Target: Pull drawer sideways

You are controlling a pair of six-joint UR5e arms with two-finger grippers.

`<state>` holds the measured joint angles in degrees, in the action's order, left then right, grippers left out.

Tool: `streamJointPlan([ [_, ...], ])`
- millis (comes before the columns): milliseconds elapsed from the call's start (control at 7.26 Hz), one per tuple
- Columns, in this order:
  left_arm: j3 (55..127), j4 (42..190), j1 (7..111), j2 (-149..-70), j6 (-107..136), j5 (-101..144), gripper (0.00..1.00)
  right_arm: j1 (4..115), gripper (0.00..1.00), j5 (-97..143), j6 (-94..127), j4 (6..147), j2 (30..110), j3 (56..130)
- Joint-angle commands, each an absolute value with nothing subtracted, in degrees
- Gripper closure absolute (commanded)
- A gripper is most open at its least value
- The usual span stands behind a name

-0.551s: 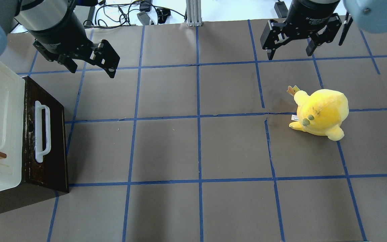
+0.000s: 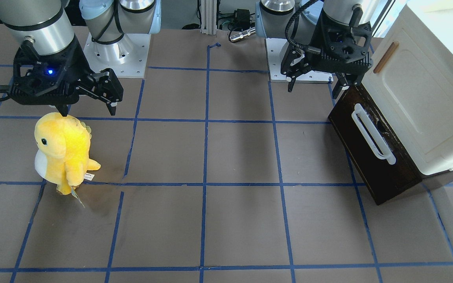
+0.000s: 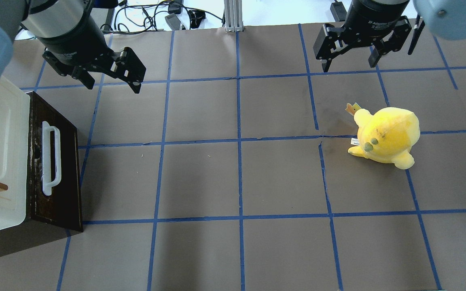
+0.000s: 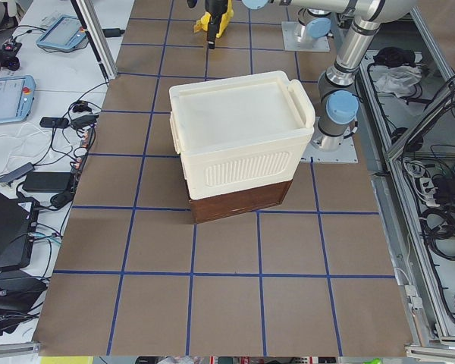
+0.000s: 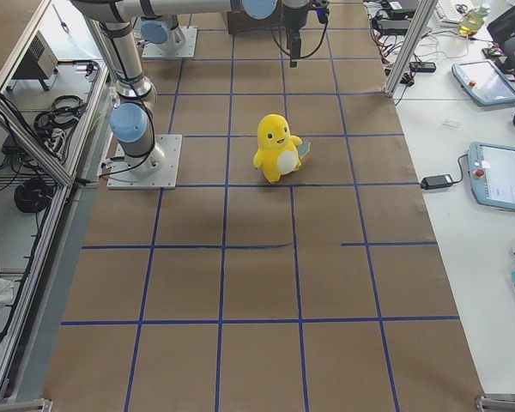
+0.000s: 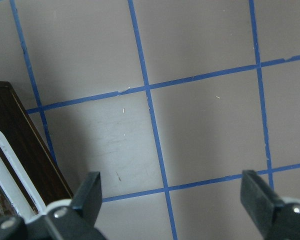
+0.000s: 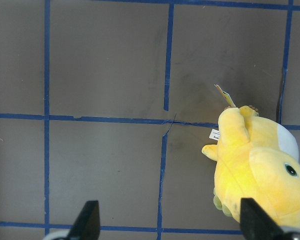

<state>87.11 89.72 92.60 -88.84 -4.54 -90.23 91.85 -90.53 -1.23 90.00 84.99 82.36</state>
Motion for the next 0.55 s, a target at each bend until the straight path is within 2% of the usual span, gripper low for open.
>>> streamJointPlan([
  [0,87.71,89.39,92.64,-90.51,0.42,-90.09,0.00,91.85,0.00,-90.53,-1.23,90.00,84.99,82.35],
  [413,90.00,83.24,93.34,-91.58,5.62,-89.91,0.00,91.85,0.00,-90.53,-1.23,90.00,84.99,82.35],
])
